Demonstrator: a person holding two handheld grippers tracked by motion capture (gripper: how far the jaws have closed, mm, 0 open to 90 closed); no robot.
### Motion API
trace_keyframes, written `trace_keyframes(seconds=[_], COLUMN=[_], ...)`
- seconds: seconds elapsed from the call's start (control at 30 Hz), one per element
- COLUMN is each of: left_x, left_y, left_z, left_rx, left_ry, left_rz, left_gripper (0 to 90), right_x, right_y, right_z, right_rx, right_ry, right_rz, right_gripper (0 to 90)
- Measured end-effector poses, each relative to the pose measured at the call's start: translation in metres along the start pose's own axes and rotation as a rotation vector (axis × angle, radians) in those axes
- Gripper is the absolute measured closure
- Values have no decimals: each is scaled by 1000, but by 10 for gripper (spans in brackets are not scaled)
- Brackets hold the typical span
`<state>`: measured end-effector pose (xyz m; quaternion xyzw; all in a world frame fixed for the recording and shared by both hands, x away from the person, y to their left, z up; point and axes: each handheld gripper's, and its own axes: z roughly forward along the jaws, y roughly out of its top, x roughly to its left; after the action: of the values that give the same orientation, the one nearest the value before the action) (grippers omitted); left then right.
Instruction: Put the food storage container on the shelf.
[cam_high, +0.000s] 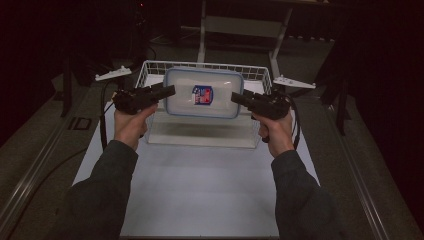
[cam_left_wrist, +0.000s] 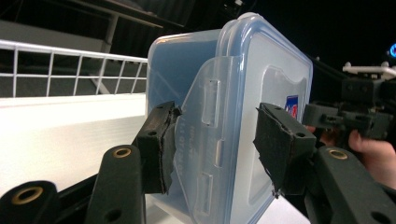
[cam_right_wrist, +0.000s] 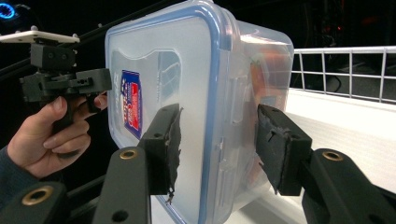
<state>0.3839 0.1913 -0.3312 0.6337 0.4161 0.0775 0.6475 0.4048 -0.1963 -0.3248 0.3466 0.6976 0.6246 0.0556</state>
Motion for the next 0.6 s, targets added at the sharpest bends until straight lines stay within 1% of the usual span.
trace_keyframes(seconds=[0.07, 0.1, 0.13, 0.2, 0.27, 0.37, 0.4, 0.43, 0.5, 0.6], left_x=[4, 6, 6, 9, 12, 15, 17, 17, 19, 21], left_y=[0, -1, -1, -1, -1, 0, 0, 0, 1, 2], left_z=[3, 6, 6, 8, 9, 11, 13, 13, 16, 19], left_rx=[3, 10, 10, 9, 4, -10, -18, -18, -26, -34], left_ry=[8, 17, 17, 17, 20, 27, 27, 27, 32, 40], left_rz=[-17, -28, -28, -48, -59, -87, -105, -105, -127, -147], left_gripper=[488, 488, 487, 487, 486, 485, 485, 485, 484, 484], right_x=[-5, -6, -7, -8, -8, -9, -10, -11, -12, -13], right_y=[0, 0, 0, 0, 1, 4, 5, 6, 7, 7], right_z=[5, 6, 7, 8, 10, 13, 14, 15, 16, 17], right_rx=[13, 17, 20, 15, 12, 19, 19, 21, 19, 16], right_ry=[-13, -18, -23, -23, -29, -37, -43, -46, -55, -63], right_rz=[31, 36, 37, 41, 45, 51, 60, 62, 65, 70], right_gripper=[509, 508, 508, 509, 509, 507, 504, 501, 494, 487])
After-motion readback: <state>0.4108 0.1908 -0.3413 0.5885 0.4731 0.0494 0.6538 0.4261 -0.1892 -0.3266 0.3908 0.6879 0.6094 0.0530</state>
